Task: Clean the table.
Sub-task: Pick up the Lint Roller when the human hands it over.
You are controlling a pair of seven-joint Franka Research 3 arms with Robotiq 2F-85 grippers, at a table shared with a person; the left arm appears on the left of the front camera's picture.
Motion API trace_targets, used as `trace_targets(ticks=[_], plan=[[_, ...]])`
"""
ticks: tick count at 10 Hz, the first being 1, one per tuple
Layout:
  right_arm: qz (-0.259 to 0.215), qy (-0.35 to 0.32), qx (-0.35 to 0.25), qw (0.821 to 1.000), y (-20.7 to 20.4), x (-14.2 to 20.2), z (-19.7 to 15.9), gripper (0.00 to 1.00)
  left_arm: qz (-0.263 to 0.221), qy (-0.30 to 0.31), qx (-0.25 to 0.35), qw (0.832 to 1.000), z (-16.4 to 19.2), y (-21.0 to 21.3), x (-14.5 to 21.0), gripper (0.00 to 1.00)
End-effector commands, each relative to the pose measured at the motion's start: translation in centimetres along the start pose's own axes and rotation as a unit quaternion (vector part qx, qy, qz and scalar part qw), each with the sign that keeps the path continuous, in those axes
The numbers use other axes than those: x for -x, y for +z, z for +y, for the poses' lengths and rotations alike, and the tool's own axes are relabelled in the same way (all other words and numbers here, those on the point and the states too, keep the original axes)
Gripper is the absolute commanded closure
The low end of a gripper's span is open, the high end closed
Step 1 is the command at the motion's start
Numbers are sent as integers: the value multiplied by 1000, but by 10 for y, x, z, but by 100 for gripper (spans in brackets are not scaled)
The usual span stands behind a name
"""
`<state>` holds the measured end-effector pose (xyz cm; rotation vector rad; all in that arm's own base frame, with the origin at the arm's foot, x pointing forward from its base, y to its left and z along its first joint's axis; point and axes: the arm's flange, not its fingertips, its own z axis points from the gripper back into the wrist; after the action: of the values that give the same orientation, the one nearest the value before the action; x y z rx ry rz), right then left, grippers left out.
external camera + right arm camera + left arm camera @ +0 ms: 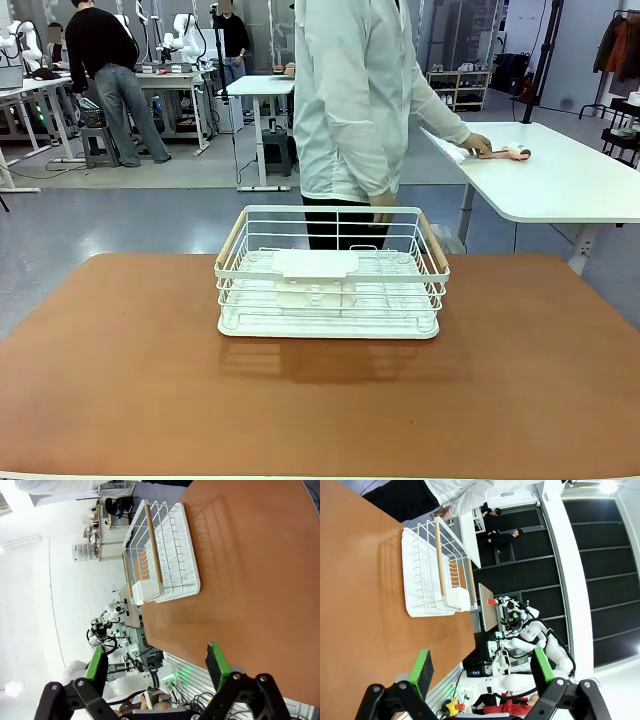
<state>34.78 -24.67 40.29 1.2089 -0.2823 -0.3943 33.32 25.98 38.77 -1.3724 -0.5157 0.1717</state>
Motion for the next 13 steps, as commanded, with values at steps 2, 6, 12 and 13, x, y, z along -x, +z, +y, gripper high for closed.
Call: trace_targets(ticks=[2, 6, 12, 13], plan=[[-5, 8, -9, 1000, -1, 3, 2, 0, -1, -3, 9, 1000, 0, 2, 2, 0], [-5, 8, -9, 1000, -1, 3, 2, 0, -1, -3, 9, 1000, 0, 2, 2, 0], [-5, 8, -9, 1000, -1, 3, 2, 0, -1, -3, 9, 1000, 0, 2, 2, 0], [-5, 8, -9, 1000, -1, 3, 2, 0, -1, -3, 9, 1000, 0, 2, 2, 0]])
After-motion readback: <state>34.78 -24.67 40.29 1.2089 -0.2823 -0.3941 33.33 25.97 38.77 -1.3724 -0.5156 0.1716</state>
